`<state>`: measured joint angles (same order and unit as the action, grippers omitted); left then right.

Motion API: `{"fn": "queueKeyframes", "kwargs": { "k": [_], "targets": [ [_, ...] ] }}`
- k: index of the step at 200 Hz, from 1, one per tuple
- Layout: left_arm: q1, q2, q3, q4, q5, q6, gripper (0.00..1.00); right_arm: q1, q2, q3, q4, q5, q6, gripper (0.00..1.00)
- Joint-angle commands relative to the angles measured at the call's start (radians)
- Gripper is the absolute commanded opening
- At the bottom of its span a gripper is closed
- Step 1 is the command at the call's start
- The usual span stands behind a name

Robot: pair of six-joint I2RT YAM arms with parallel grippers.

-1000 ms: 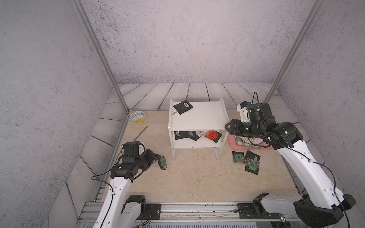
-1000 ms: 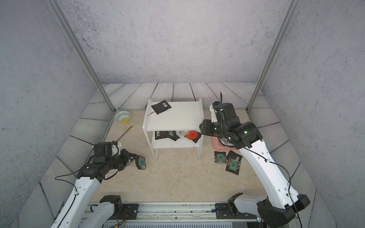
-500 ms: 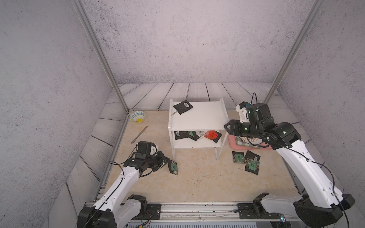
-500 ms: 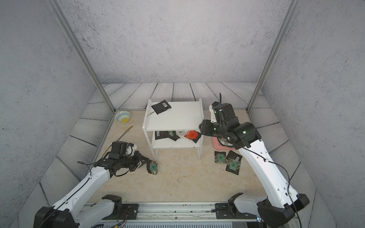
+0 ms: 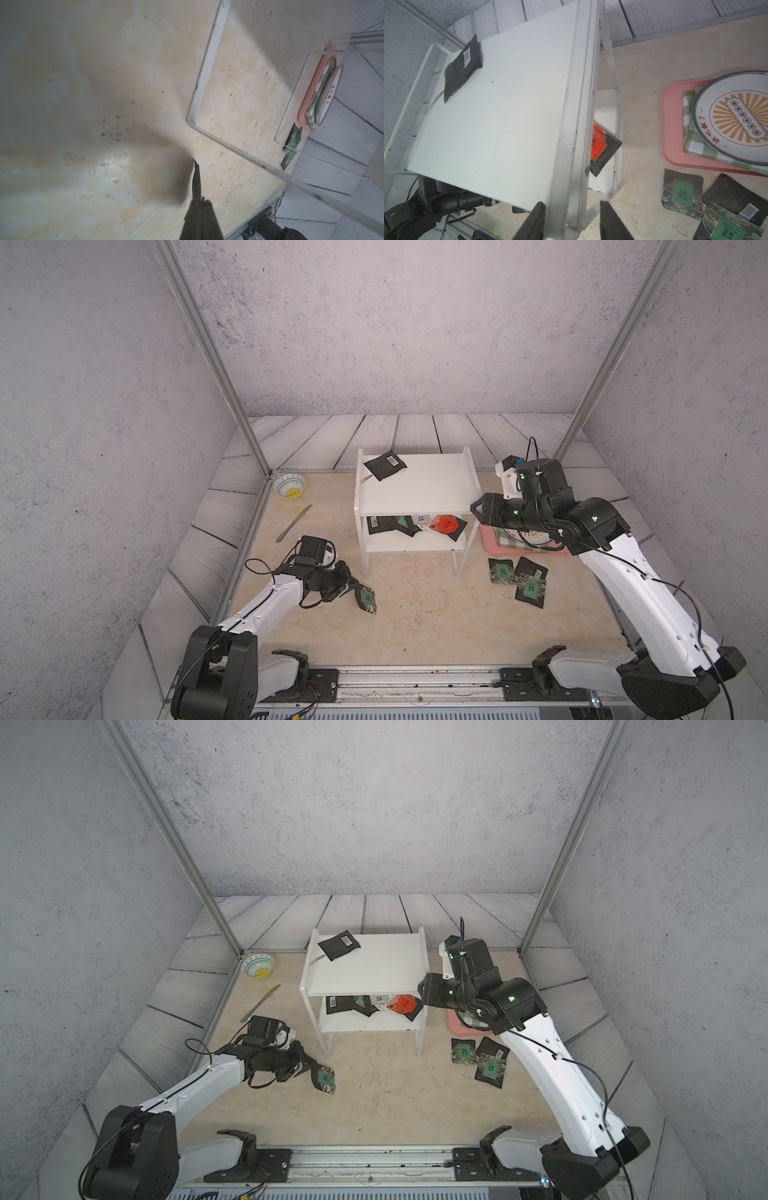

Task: Remove the tea bags from the shelf
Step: Place the tea bag at the center of the board.

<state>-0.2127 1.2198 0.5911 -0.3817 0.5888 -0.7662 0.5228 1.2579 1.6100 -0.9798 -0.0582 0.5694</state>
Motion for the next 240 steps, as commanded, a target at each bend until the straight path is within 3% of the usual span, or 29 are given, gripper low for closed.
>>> {"fn": "queueKeyframes", "kwargs": {
  "k": [1,26,43,77,114,176,240],
  "targets": [
    [-0.005,0.02,0.032,-0.031,-0.028,0.059,0.0,0.005,-0.029,-0.005,0.015,-0.005,0.004,0.46],
    [-0.004,0.049,0.049,-0.061,-0.046,0.088,0.05,0.004,-0.029,-0.008,0.015,-0.006,0.006,0.46],
    [-0.003,0.041,0.056,-0.086,-0.073,0.102,0.15,0.004,-0.032,-0.009,0.012,-0.005,0.006,0.46],
    [0.004,0.006,0.074,-0.137,-0.112,0.113,0.21,0.004,-0.034,-0.01,0.012,-0.005,0.006,0.46],
    [0.01,-0.028,0.105,-0.187,-0.149,0.128,0.36,0.005,-0.033,-0.016,0.015,-0.011,0.007,0.46],
    [0.019,-0.135,0.174,-0.27,-0.159,0.13,0.41,0.005,-0.032,0.007,-0.005,-0.013,-0.004,0.46],
    [0.031,-0.269,0.343,-0.373,-0.155,0.108,0.43,0.004,-0.021,0.065,-0.056,-0.008,-0.026,0.47]
  ]
}}
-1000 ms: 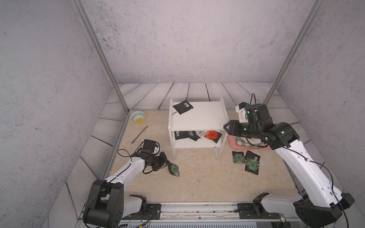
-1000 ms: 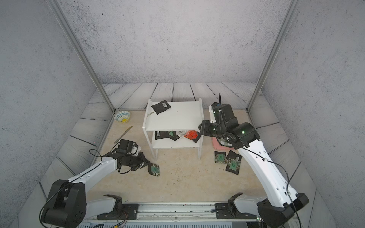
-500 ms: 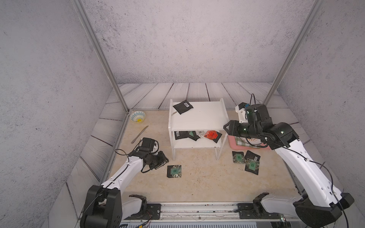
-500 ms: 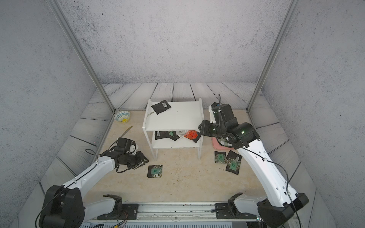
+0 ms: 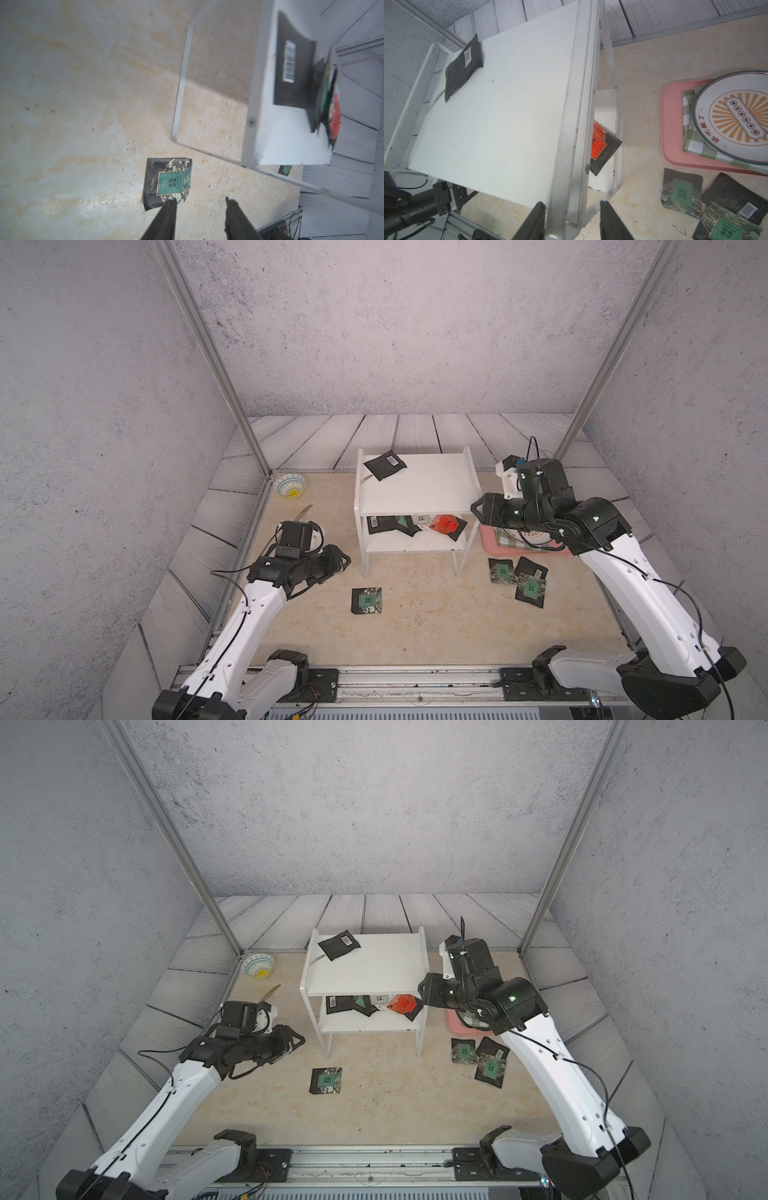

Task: Remove the tea bags from the shelf
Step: Place the tea bag at the center of the board.

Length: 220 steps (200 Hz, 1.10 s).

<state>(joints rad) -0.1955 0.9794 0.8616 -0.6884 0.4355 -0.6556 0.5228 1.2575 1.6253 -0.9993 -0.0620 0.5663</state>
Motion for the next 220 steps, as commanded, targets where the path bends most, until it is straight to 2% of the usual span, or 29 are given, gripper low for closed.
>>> {"fn": "queueKeyframes", "kwargs": {
  "k": [1,49,106,220],
  "targets": [
    [0.013,-0.029,0.078,-0.068,-0.001,-0.003,0.43,0.005,-0.02,0.05,-0.037,-0.004,-0.023,0.47],
    [0.024,-0.057,0.256,-0.121,-0.002,-0.016,0.47,0.004,0.006,0.138,-0.105,0.018,-0.056,0.52],
    [0.028,-0.004,0.443,-0.132,0.002,-0.031,0.5,0.006,0.059,0.26,-0.149,0.008,-0.08,0.55],
    [0.048,0.142,0.582,-0.006,0.055,-0.109,0.52,0.071,0.228,0.436,-0.155,-0.092,-0.114,0.54]
  ]
}}
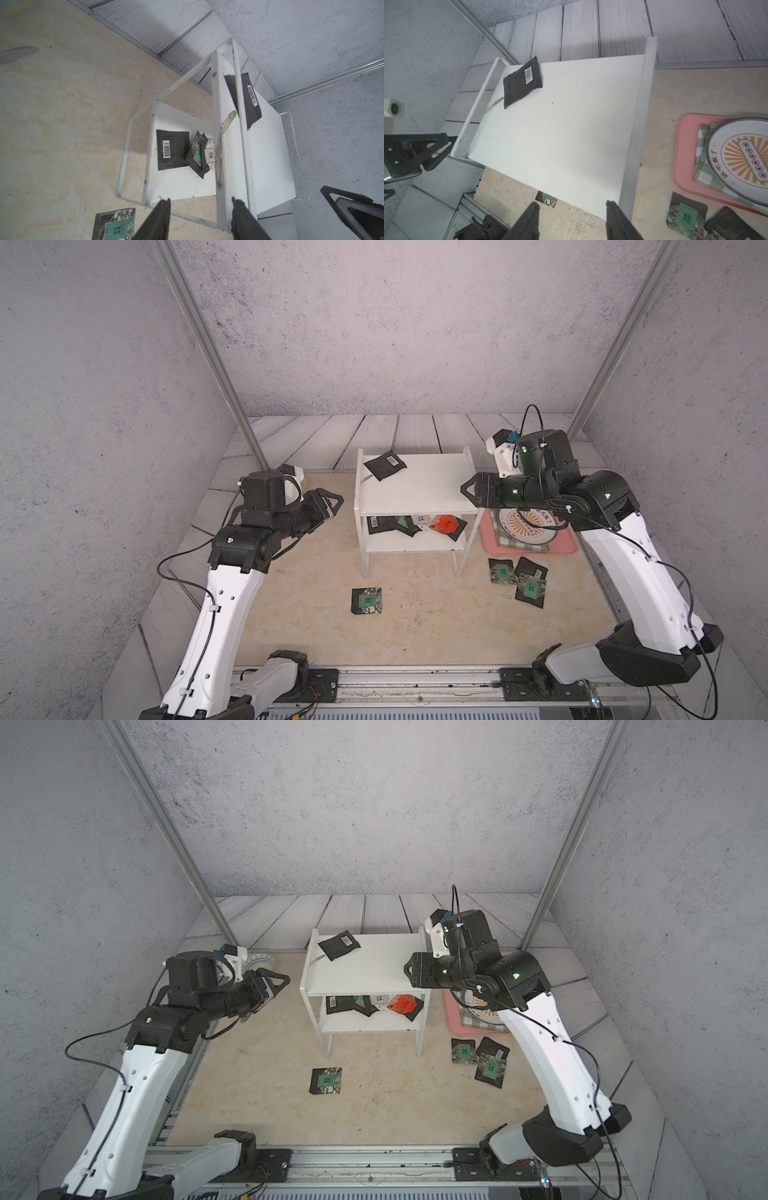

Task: Remove the tea bags from the shelf
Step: Place the tea bag at the center of the board, then pick up the tea bag from the shelf.

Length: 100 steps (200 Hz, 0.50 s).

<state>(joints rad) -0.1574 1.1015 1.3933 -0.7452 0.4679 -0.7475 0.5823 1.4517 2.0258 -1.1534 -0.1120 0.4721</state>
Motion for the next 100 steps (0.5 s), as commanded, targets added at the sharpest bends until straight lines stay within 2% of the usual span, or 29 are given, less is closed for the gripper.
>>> {"fn": "queueKeyframes", "kwargs": {
  "k": [1,24,100],
  "targets": [
    [0.01,0.021,0.051,0.051,0.022,-0.019,0.52,0.012,0.037,0.036,0.0,-0.045,-0.02,0.54],
    [0.01,0.034,0.049,0.095,0.049,-0.041,0.52,0.013,0.088,0.07,0.039,-0.078,-0.029,0.55],
    [0.01,0.035,0.041,0.12,0.075,-0.053,0.53,0.021,0.368,0.327,0.064,-0.17,-0.014,0.63]
  ]
}}
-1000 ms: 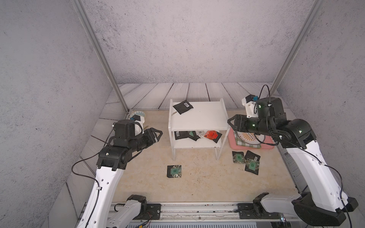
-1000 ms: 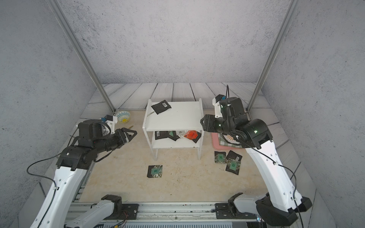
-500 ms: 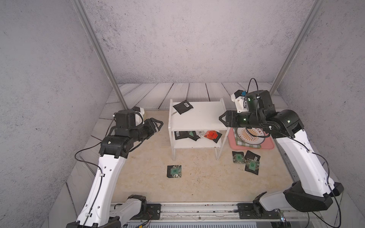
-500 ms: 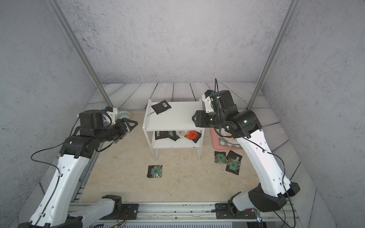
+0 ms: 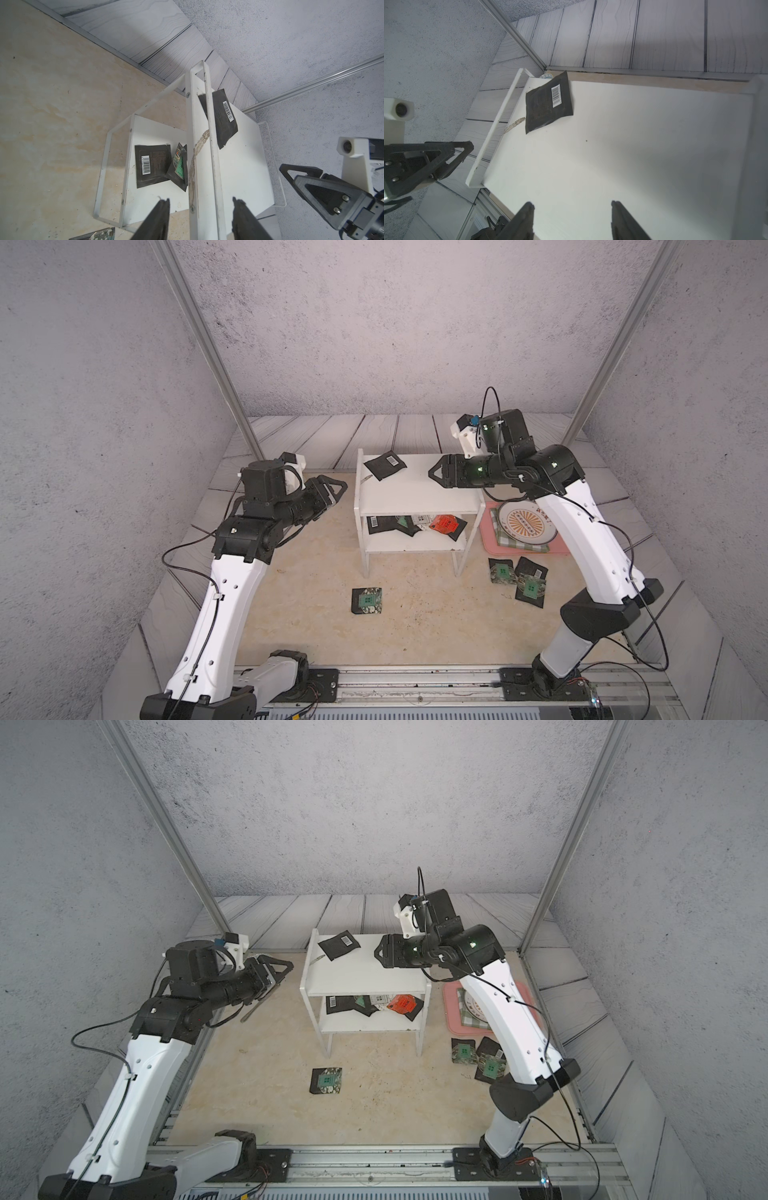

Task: Remove the tea bags from the shelf
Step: Pick up the tea bag from the shelf.

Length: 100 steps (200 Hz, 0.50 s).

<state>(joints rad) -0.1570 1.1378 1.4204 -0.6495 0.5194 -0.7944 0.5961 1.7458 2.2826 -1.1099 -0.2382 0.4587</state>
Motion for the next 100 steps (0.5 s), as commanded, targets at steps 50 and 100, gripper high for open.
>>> {"fn": "queueKeyframes", "kwargs": {
  "k": [50,100],
  "targets": [
    [0.01,-0.01,-0.012,0.033,0.038,-0.006,0.53,0.022,0.272,0.299,-0.023,-0.014,-0.015,0.66],
    [0.01,-0.024,-0.05,0.037,0.046,-0.001,0.53,0.057,0.385,0.378,-0.035,0.09,-0.064,0.67]
  ]
}}
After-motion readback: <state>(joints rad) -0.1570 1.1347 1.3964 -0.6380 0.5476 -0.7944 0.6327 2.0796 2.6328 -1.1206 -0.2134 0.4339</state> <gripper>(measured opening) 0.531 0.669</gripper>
